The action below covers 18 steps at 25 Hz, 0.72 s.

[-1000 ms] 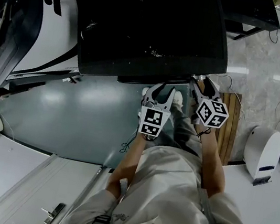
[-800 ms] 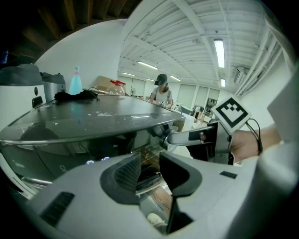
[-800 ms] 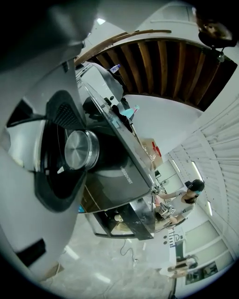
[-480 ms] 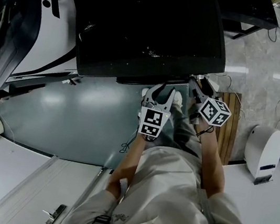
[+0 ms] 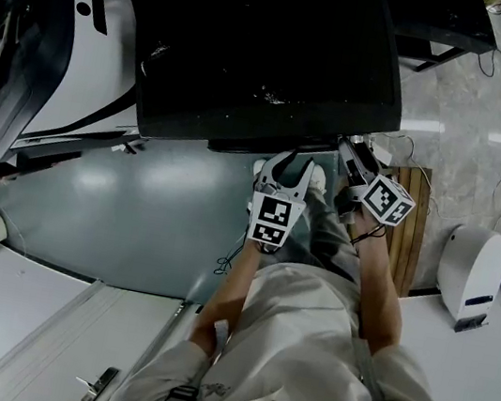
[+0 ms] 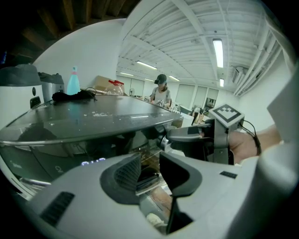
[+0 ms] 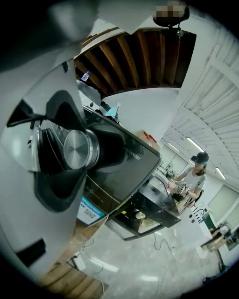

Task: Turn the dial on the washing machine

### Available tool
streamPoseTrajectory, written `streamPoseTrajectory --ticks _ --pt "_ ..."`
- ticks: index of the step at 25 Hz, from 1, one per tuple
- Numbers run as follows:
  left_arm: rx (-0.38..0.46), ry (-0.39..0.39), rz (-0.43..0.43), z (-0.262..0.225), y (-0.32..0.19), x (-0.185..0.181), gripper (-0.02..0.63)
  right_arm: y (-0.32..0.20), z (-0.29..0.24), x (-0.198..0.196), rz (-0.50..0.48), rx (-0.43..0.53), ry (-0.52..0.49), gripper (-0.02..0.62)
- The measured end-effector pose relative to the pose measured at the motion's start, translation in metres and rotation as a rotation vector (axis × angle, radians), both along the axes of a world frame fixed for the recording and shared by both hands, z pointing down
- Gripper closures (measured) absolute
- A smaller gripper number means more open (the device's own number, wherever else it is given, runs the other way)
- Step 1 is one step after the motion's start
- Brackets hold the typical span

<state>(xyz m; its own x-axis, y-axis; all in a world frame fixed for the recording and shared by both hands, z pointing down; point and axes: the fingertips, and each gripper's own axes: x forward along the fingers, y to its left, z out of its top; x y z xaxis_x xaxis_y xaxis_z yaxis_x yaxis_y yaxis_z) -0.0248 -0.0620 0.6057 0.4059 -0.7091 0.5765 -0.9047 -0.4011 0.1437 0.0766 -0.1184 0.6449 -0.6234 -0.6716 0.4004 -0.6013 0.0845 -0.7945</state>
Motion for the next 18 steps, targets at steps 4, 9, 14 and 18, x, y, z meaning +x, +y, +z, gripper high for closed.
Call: streamPoseTrajectory --ticks 4,9,14,18 --pt "-0.001 0.0 -0.001 0.0007 0.0 -0.0001 0.479 0.0 0.0001 -0.0004 0.018 -0.02 -0.054 0.325" --pt "-0.003 -0.001 0.002 0.0005 -0.0012 0.0007 0.479 -0.0003 -0.0011 -0.0002 0.054 -0.052 -0.142 0.325" --pt "-0.006 0.0 0.007 0.0008 -0.0008 0.0025 0.479 0.0 -0.0013 0.0002 0.08 -0.072 -0.205 0.325" --pt "-0.006 -0.002 0.01 0.0013 -0.0009 0.0035 0.479 0.0005 -0.0005 0.0003 0.104 -0.088 -0.261 0.325"
